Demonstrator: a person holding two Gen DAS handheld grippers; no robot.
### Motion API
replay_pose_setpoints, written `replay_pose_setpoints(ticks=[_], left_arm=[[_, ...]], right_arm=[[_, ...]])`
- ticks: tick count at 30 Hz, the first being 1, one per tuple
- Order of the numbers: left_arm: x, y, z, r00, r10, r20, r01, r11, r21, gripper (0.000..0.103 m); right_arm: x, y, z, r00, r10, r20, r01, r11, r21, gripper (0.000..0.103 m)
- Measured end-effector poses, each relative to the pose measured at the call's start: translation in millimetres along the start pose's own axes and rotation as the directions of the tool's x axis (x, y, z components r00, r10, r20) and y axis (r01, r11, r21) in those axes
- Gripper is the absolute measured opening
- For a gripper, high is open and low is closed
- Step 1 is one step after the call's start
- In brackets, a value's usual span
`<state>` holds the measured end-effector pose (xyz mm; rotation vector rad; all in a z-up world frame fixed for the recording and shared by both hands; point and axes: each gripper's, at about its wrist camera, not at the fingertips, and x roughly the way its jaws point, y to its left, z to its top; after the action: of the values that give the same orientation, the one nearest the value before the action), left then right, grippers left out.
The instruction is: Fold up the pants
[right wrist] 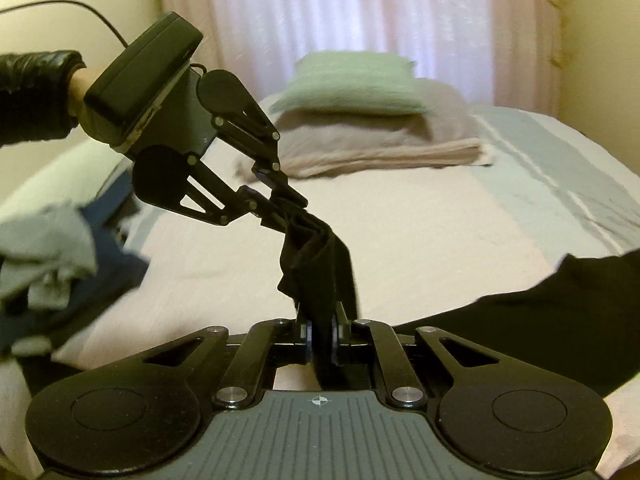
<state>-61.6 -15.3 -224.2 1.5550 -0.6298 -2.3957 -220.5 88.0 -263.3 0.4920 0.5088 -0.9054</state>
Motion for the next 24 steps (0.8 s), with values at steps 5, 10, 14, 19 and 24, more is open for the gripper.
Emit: replay_pose_setpoints(ticks=[5, 10, 14, 19, 24], left_arm=[[42.3, 63.3, 74.3, 0.997, -0.068, -0.021, 0.068, 0.998, -0.007, 0.011], [128.0, 122.7, 150.1, 0.985, -0.171, -0.022, 0.171, 0.985, 0.000, 0.011], [204.0, 162.9, 204.8, 0.967, -0.252, -0.045, 0.253, 0.967, 0.013, 0.011], [283.2, 196.0, 247.9, 0.937, -0.340, -0.081, 0.342, 0.939, 0.016, 0.011], [367.1, 205.5, 263.3, 0.895, -0.417, -0.157, 0.416, 0.909, -0.037, 0.017]], right_arm=[[-6.7, -109.4, 9.8, 0.999, 0.020, 0.033, -0.027, 0.978, 0.208, 0.004], [-1.2, -227.4, 8.7, 1.000, 0.008, 0.029, -0.019, 0.920, 0.392, 0.004], [6.0, -313.8, 2.0, 1.000, -0.005, 0.027, -0.010, 0.857, 0.515, 0.004], [22.6, -401.0, -18.8, 1.000, -0.015, 0.001, 0.010, 0.774, 0.633, 0.004], [53.6, -452.3, -52.1, 0.997, -0.019, -0.072, 0.066, 0.676, 0.734, 0.006]])
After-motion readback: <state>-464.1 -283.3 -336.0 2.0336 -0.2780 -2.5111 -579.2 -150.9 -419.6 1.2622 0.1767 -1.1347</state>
